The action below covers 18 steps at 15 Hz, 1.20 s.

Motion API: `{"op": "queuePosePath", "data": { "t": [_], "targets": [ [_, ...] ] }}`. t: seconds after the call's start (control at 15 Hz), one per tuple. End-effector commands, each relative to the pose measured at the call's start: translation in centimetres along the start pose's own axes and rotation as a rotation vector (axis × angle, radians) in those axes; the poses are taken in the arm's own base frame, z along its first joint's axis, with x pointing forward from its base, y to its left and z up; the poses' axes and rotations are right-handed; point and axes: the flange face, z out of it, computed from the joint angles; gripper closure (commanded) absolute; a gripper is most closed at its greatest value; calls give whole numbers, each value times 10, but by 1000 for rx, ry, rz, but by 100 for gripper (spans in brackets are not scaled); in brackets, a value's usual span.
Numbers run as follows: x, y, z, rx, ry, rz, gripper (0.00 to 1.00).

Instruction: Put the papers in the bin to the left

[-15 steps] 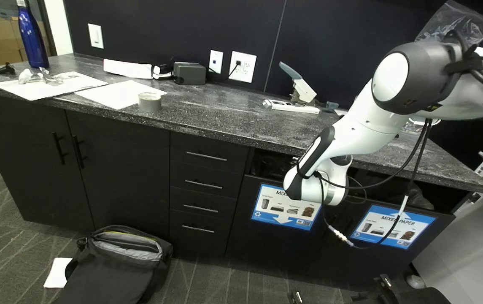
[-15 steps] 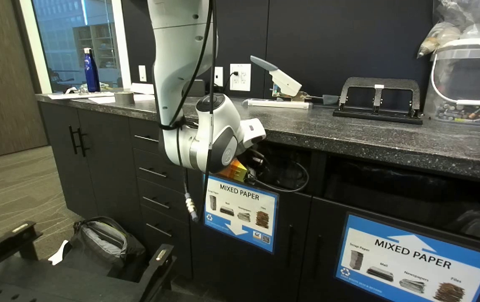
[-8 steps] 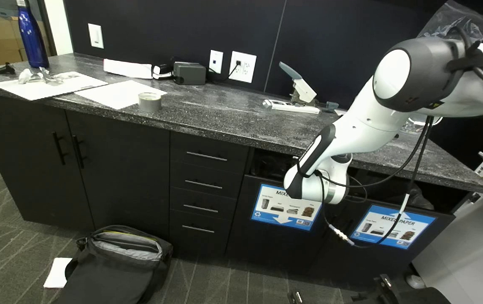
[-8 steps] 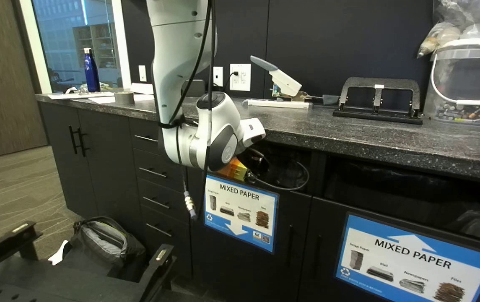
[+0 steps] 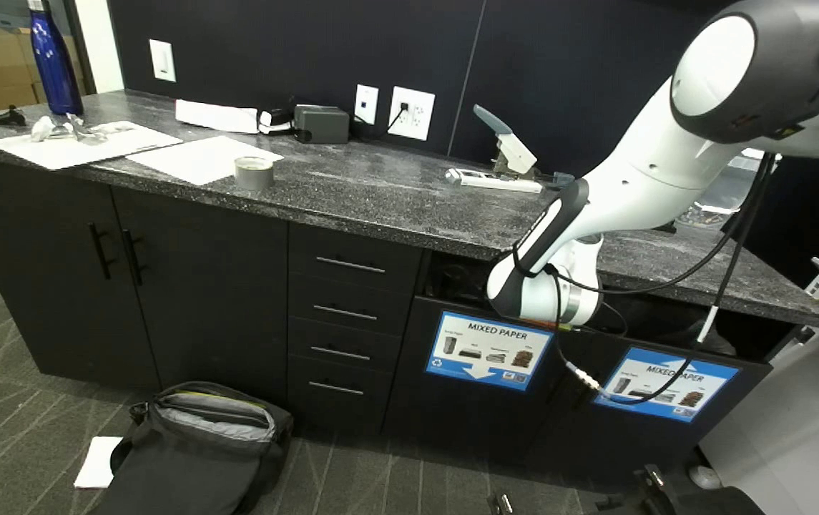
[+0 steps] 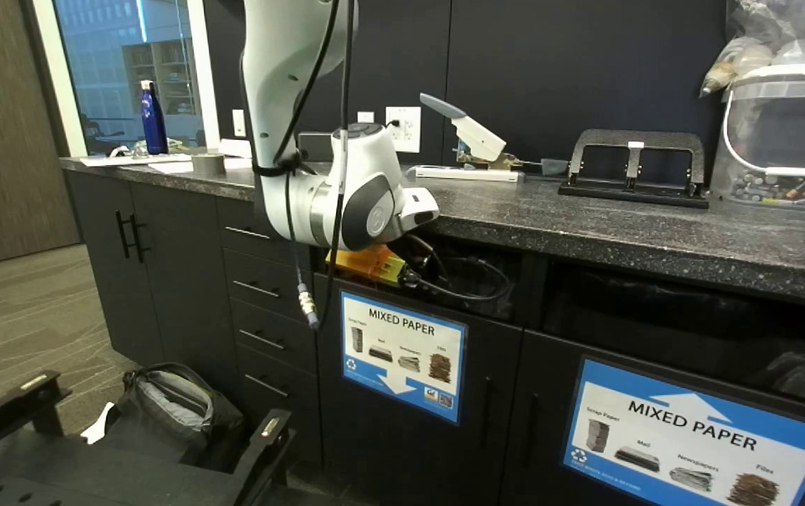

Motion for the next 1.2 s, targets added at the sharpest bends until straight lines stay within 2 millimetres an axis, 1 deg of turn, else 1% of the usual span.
{"op": "queuePosePath", "data": {
  "t": [0.0,0.13,0.2,0.27,0.33,0.4,0.47,0.6,0.67,0.8,0.93,1.07,1.13],
  "targets": [
    [-4,3,-49,12,14,-33,0],
    [-8,10,-70,-11,41,-48,0],
    [-10,13,-84,-15,21,-45,0],
    [-13,15,-100,-6,-39,-41,0],
    [-16,12,-112,10,-107,-35,0],
    [-16,15,-122,3,-161,-31,0],
    [-22,18,-132,3,-230,-43,0],
    [-16,24,-161,7,-321,-48,0],
    [-17,26,-173,17,-375,-67,0],
    [7,34,-206,0,-428,-63,0],
    [29,39,-245,-8,-465,-78,0],
    [46,40,-287,3,-490,-97,0],
    [52,39,-309,6,-498,-107,0]
  ]
}}
